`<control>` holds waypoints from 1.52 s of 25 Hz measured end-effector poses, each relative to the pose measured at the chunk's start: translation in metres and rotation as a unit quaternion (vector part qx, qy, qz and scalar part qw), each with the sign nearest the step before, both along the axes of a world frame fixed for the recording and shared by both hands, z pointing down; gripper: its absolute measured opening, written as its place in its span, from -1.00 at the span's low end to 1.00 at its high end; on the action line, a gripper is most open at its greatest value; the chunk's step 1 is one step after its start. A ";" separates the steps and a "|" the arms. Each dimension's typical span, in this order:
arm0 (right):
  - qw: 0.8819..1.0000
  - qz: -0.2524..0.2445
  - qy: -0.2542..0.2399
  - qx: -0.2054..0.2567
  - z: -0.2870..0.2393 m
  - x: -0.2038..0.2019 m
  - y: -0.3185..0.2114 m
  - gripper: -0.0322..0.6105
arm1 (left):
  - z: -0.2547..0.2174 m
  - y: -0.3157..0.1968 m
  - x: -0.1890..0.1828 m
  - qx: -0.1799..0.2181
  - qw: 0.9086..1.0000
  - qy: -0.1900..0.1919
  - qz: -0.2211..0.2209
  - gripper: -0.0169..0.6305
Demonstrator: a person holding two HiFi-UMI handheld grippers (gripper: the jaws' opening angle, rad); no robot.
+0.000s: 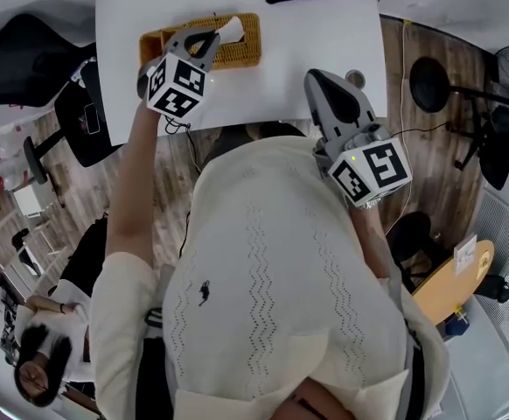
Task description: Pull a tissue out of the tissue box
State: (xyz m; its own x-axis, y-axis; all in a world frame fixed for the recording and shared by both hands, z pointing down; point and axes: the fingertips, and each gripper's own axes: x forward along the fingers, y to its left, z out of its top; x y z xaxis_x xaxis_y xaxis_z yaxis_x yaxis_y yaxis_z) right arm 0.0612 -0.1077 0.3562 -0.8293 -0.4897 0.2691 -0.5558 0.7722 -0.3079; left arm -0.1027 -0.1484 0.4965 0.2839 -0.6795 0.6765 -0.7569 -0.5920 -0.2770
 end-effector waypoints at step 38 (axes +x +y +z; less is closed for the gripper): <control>1.000 -0.012 0.009 0.013 -0.004 -0.025 -0.005 -0.90 | -0.124 0.015 -0.013 0.149 0.970 0.171 -0.090 -0.91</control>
